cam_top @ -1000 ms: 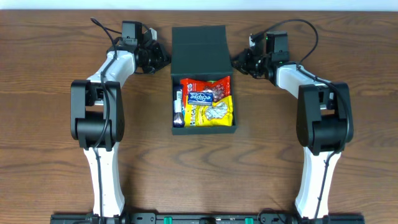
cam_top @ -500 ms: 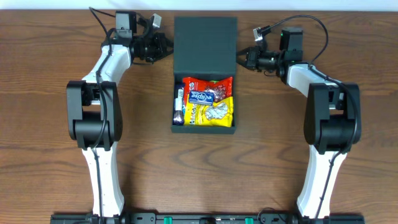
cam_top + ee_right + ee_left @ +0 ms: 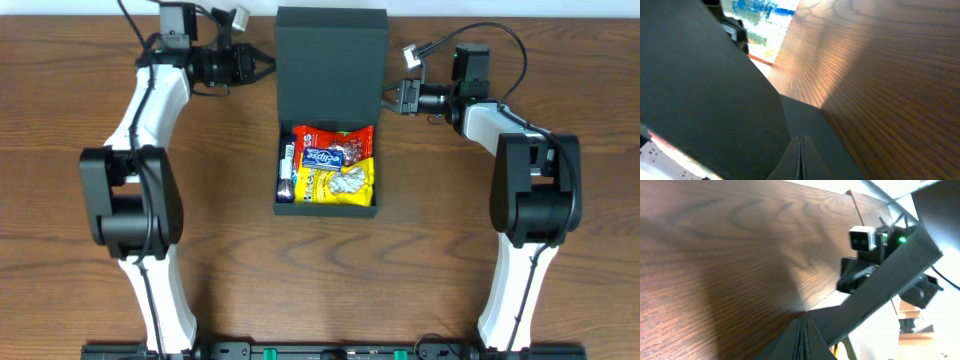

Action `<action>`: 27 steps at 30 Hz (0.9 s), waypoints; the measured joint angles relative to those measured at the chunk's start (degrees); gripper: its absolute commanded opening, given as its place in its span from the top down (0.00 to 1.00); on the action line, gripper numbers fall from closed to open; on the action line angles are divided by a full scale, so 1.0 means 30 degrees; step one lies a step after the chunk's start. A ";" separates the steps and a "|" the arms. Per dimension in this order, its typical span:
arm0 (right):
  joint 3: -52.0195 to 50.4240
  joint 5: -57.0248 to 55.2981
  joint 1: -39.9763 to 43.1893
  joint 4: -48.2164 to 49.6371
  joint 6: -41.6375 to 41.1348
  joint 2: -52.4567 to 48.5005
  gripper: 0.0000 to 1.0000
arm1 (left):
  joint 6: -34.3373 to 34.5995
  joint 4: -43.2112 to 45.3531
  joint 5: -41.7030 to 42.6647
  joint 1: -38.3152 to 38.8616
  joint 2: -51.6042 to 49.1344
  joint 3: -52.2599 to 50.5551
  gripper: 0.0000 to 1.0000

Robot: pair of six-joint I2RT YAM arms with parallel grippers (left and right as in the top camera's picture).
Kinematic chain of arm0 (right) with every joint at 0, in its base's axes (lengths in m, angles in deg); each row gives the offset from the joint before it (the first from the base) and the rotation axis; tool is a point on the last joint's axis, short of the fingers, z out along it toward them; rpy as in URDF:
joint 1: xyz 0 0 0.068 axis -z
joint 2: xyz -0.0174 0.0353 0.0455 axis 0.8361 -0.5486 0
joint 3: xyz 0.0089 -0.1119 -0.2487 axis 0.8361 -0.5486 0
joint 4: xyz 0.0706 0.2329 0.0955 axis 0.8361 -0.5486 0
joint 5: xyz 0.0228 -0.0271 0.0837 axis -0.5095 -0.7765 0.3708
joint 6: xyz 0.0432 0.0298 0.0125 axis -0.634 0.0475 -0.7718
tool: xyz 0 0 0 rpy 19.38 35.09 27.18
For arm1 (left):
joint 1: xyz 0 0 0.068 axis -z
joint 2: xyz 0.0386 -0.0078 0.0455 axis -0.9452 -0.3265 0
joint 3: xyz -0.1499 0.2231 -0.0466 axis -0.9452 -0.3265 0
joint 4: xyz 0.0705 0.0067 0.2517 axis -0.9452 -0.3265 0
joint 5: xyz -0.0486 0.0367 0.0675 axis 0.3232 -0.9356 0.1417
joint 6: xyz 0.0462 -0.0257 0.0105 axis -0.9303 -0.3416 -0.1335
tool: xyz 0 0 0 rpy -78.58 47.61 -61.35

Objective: Pack container
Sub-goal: 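Swing the lid forward and down over the box with both grippers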

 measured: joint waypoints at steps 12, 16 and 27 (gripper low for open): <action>0.0000 0.0532 0.0000 -0.0066 0.0087 0.0000 0.98 | -0.5603 -0.5785 0.0328 0.0007 0.1064 0.0160 0.94; 0.0000 0.0481 0.0000 -0.0073 0.0095 0.0000 0.98 | -0.6907 -0.6943 0.0095 0.0022 0.1253 0.0160 0.94; 0.0000 -0.0809 0.0000 -0.0998 0.0080 0.0000 0.98 | -0.8357 -0.8553 -0.1275 -0.0066 0.1421 0.0160 0.94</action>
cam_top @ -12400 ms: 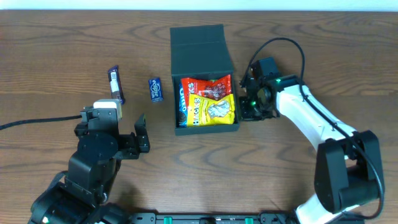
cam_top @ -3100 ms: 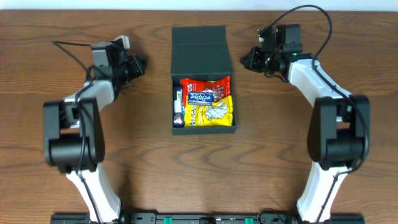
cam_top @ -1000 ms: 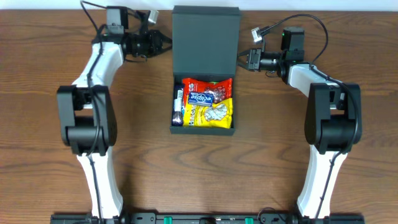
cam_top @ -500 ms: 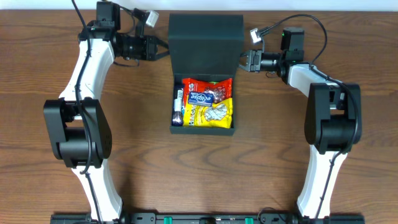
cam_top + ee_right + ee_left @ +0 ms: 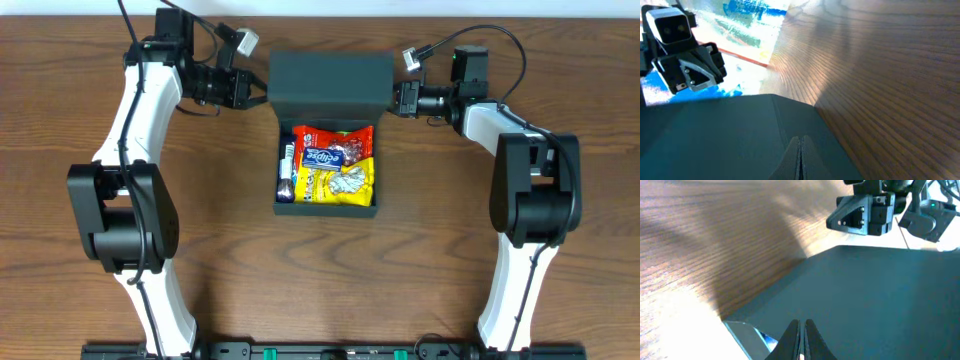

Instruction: Pack container

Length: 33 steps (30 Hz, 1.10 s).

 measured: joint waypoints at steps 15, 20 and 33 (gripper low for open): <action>0.0000 -0.2193 0.0000 -0.0146 0.0000 0.0000 0.98 | 0.1406 -0.0277 -0.2980 -0.0306 0.0284 0.0000 0.94; 0.0000 -0.4707 0.0051 -0.0153 0.0007 0.0000 0.98 | 0.3789 -0.0277 -0.4131 -0.0306 0.0350 0.0000 0.94; 0.4299 -0.8765 0.0692 -0.5916 0.1916 0.0007 0.98 | 0.5253 -0.2266 -0.6426 -0.0357 0.5996 0.0000 0.94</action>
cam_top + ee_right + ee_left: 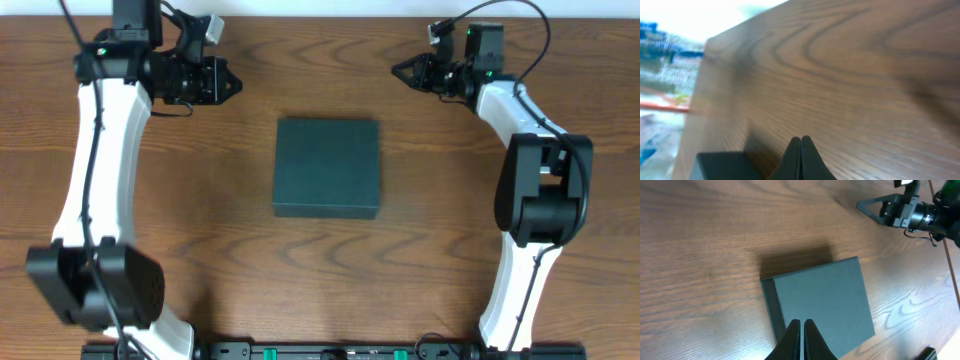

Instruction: Pack container

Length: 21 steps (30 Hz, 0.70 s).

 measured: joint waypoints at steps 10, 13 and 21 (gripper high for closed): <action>0.1202 -0.1887 -0.0044 -0.6798 0.4000 0.4211 0.98 | -0.1486 -0.4277 -0.0554 0.0000 0.4357 0.0007 0.94; 0.1333 -0.2397 -0.0204 -0.8699 0.4255 0.6426 0.99 | -0.2040 -0.5282 -0.0561 0.0000 0.5435 0.0007 0.94; 0.1457 -0.4335 -0.1421 -1.4010 0.5224 1.1198 0.98 | -0.3461 -0.8043 0.0328 0.0000 0.8021 0.0007 0.94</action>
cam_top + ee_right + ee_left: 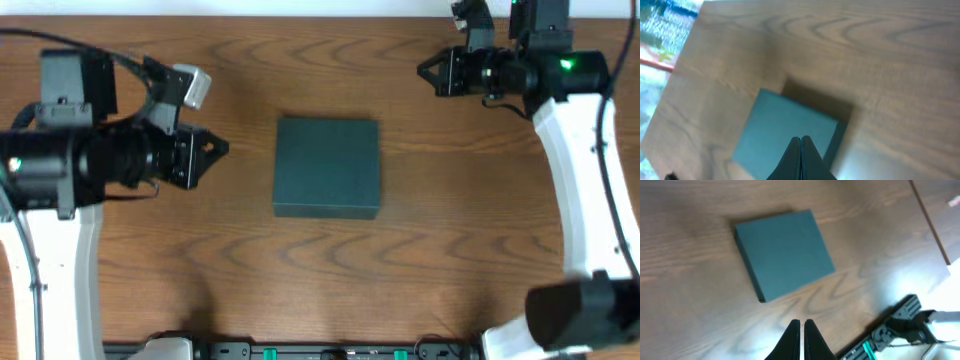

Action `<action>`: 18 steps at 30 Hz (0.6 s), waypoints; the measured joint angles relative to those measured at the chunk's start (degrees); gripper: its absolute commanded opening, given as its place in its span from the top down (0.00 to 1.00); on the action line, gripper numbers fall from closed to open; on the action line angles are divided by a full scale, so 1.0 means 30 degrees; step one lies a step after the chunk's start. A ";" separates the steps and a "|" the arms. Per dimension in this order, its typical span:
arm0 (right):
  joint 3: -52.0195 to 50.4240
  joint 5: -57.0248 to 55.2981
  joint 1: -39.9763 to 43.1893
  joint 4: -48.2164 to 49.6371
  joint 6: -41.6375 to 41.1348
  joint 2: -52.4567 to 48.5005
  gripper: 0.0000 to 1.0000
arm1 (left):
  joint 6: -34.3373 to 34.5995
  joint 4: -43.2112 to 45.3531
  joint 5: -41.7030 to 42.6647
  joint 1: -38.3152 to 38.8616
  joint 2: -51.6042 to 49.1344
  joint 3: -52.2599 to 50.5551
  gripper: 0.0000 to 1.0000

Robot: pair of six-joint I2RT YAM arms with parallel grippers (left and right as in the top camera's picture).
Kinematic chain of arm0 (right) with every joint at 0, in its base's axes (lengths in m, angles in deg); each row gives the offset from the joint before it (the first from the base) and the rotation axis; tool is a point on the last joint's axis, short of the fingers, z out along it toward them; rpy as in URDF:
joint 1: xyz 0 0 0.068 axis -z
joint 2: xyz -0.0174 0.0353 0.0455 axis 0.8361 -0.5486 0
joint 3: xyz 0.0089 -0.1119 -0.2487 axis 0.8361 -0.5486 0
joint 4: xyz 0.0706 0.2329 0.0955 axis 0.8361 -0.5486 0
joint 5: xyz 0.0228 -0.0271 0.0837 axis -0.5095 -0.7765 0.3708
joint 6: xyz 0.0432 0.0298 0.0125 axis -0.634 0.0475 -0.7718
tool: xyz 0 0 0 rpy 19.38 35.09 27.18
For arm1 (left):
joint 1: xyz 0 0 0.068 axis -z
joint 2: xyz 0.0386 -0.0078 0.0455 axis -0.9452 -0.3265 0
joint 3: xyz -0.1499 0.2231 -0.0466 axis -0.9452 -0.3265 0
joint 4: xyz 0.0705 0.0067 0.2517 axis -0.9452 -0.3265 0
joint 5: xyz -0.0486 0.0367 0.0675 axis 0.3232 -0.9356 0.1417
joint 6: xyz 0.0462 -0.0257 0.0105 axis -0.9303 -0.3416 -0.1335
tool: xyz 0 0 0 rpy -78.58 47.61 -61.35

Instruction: Pack container

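Observation:
The dark green box (328, 167) lies flat on the wooden table with its lid down, so its contents are hidden; it also shows as the box (784, 254) and the box (790, 137) in the wrist views. My left gripper (218, 149) hangs high to the left of it, shut with nothing held. My right gripper (424, 69) is raised at the upper right, also shut and empty. In the wrist views the left gripper (801, 323) and right gripper (801, 139) show fingers pressed together.
The table's far edge (320, 14) runs along the top of the overhead view. A black rail with green marks (300, 351) lies along the front edge, also seen as the rail (890, 330) in the left wrist view.
Both arms have risen well above the table. The left gripper now sits lower and nearer the box's left side; the right stays at the upper right. The box is unchanged, lid down.
At first the box stood open with candy packets inside and both shut grippers at the edges of the raised lid. Then the lid was tilted halfway over. Then it lay closed with both grippers drawn away, and now both arms are lifted high.

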 measured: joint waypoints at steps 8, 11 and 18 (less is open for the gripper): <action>0.0007 -0.0678 -0.0321 -0.3220 0.0291 0.3133 0.01 | -0.0350 -0.0648 0.0408 0.0000 0.2368 0.0007 0.05; 0.0015 -0.0809 -0.0321 -0.4546 0.0350 0.3614 0.01 | -0.0335 -0.0714 0.0495 0.0000 0.3162 0.0007 0.05; 0.0036 -0.1005 -0.0321 -0.5967 0.0401 0.3614 0.01 | -0.0051 -0.0758 0.0313 0.0000 0.3803 0.0007 0.05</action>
